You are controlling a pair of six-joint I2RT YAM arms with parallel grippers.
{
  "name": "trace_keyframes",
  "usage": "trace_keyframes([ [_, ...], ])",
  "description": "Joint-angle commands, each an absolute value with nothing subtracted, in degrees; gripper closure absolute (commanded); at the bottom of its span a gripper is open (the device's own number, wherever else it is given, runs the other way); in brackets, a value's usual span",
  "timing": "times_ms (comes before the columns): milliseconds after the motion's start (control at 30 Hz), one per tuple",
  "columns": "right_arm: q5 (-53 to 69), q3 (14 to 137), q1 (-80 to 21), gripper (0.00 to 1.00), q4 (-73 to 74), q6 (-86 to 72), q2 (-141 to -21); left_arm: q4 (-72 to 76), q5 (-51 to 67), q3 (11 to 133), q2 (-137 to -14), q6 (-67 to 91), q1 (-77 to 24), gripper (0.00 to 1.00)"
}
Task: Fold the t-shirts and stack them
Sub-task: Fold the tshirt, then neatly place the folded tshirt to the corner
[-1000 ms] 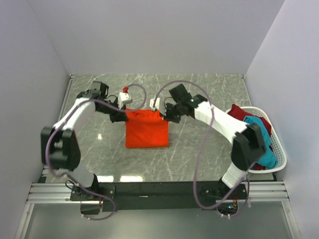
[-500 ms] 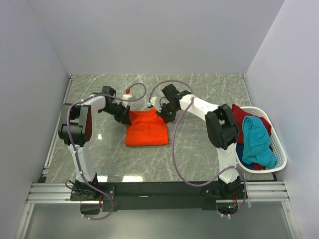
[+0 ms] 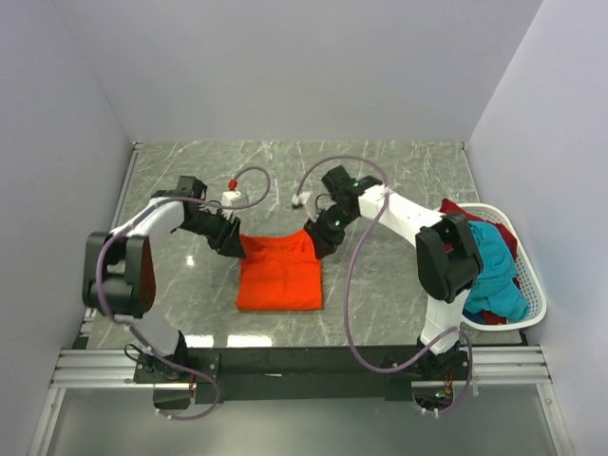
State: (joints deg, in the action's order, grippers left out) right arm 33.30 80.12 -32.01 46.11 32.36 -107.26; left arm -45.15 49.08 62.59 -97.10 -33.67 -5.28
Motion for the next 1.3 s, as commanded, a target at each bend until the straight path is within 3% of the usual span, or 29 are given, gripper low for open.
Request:
trace_keyframes([
  [0, 43.39, 89.44, -27.25, 0.59, 50.18, 25.15, -104.76, -43.87, 52.91, 62.67, -88.0, -41.83, -4.92, 0.47],
  [100, 46.14, 95.68, -26.02, 0.64, 49.31, 18.91, -109.41, -42.63, 53.35, 63.63, -86.75, -47.54, -7.02, 0.44],
  [300, 52.55, 104.23, -25.49, 0.81, 42.9, 2.92, -122.24, -35.62, 46.42, 62.76, -87.81, -50.98, -16.95, 0.5],
  [533, 58.18, 102.92, -25.93, 0.81, 28.14, -13.07, -128.05, -28.04, 39.29, 60.55, -91.22, -55.02, -23.11, 0.5],
  [900, 60.12, 101.6, -27.94, 0.81, 24.52, -16.35, -131.22, -28.56, 38.23, 62.58, -98.96, -56.34, -26.54, 0.5],
  [1000, 61.34, 100.2, -29.17, 0.81, 22.94, -17.66, -131.75, -28.74, 38.49, 63.02, -99.58, -56.16, -26.81, 0.59],
  [1100, 62.22, 98.88, -30.32, 0.82, 21.18, -18.89, -132.71, -28.74, 38.76, 62.75, -99.14, -56.07, -26.98, 0.82],
  [1200, 62.49, 98.17, -31.11, 0.82, 20.48, -19.16, -134.29, -28.74, 38.58, 61.53, -97.3, -56.51, -27.42, 0.96],
  [1267, 62.49, 97.74, -31.38, 0.83, 20.3, -19.16, -135.7, -28.48, 37.88, 60.74, -94.85, -56.43, -27.95, 0.99],
])
